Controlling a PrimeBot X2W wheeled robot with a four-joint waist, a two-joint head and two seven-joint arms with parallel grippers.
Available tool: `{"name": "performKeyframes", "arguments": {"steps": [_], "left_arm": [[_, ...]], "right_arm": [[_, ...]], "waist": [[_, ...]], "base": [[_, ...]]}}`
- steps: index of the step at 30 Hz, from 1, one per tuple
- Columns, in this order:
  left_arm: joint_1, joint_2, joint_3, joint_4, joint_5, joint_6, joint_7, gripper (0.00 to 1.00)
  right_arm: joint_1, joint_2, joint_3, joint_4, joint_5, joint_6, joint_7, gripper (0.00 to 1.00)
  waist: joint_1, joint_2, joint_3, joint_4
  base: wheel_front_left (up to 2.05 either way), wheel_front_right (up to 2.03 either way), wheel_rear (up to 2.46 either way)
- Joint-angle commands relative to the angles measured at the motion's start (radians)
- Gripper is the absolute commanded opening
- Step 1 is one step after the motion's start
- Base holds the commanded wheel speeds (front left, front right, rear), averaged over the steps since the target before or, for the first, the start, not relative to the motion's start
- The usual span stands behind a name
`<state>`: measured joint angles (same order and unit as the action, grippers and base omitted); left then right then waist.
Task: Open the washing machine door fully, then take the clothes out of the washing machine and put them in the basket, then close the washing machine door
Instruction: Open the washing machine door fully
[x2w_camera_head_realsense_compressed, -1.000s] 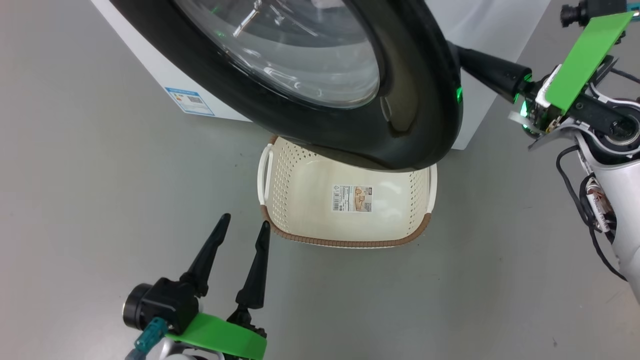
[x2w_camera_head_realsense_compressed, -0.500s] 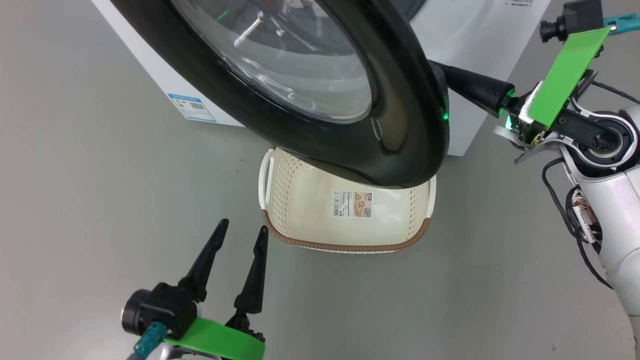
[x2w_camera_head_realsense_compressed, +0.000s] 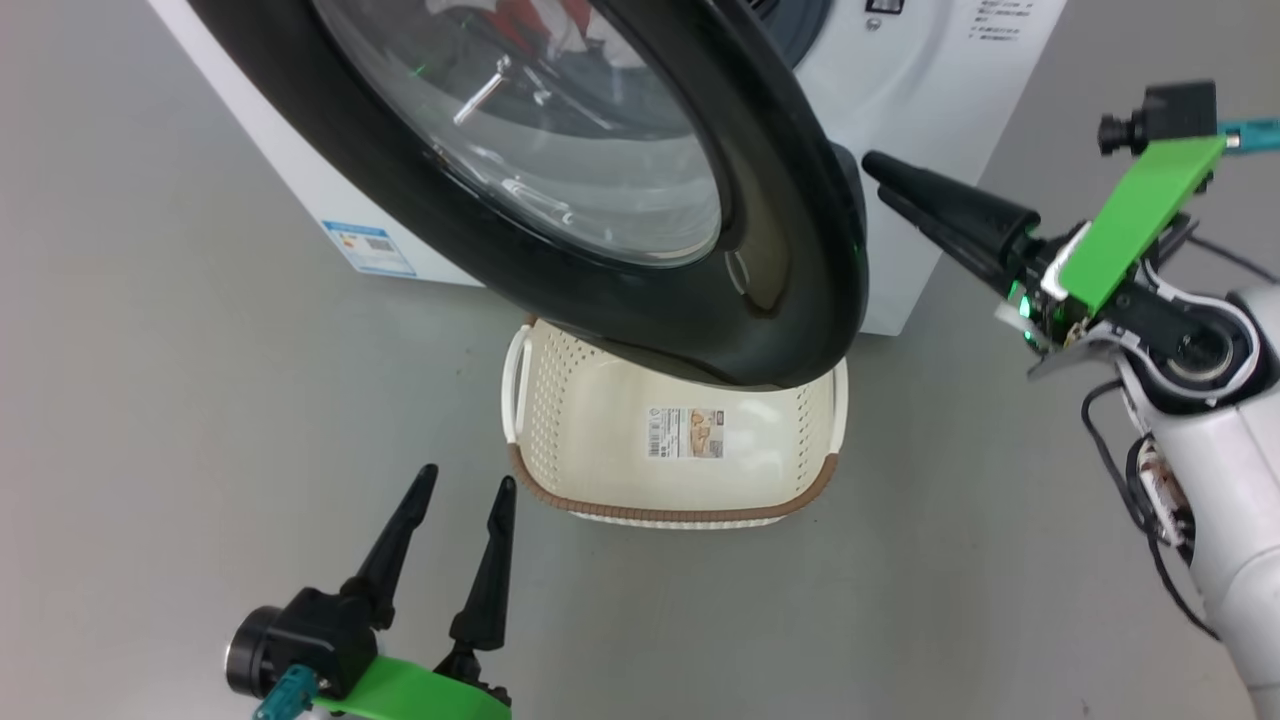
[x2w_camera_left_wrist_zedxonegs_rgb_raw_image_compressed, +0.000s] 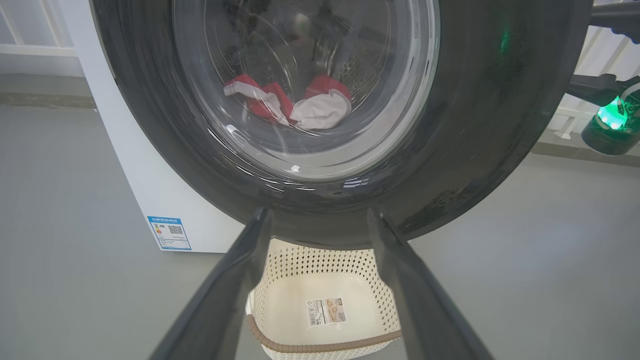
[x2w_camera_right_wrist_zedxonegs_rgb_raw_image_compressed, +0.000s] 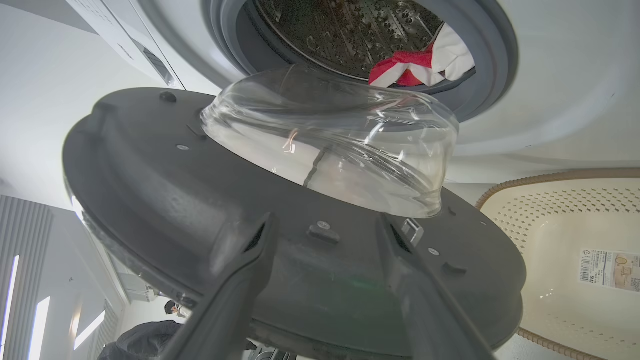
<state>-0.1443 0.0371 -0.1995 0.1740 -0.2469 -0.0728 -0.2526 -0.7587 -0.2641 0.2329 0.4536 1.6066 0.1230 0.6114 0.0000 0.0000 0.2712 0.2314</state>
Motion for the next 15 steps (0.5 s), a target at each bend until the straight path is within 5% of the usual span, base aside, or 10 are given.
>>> {"name": "performKeyframes", "arguments": {"steps": [1,15], "left_arm": [[0.010,0.013,0.046,-0.015,0.013,-0.013,-0.009,1.00],[0.034,0.013,0.106,-0.010,0.032,-0.025,-0.009,1.00]], "right_arm": [[0.037,0.012,-0.008,-0.031,-0.006,0.008,-0.015,1.00],[0.217,0.004,-0.028,-0.025,-0.038,0.008,-0.081,1.00]], "waist": [[0.0000,0.0000,-0.019,-0.017],[0.0000,0.0000,-0.051,-0.079]], "base": [[0.00,0.00,0.00],[0.00,0.00,0.00]]}}
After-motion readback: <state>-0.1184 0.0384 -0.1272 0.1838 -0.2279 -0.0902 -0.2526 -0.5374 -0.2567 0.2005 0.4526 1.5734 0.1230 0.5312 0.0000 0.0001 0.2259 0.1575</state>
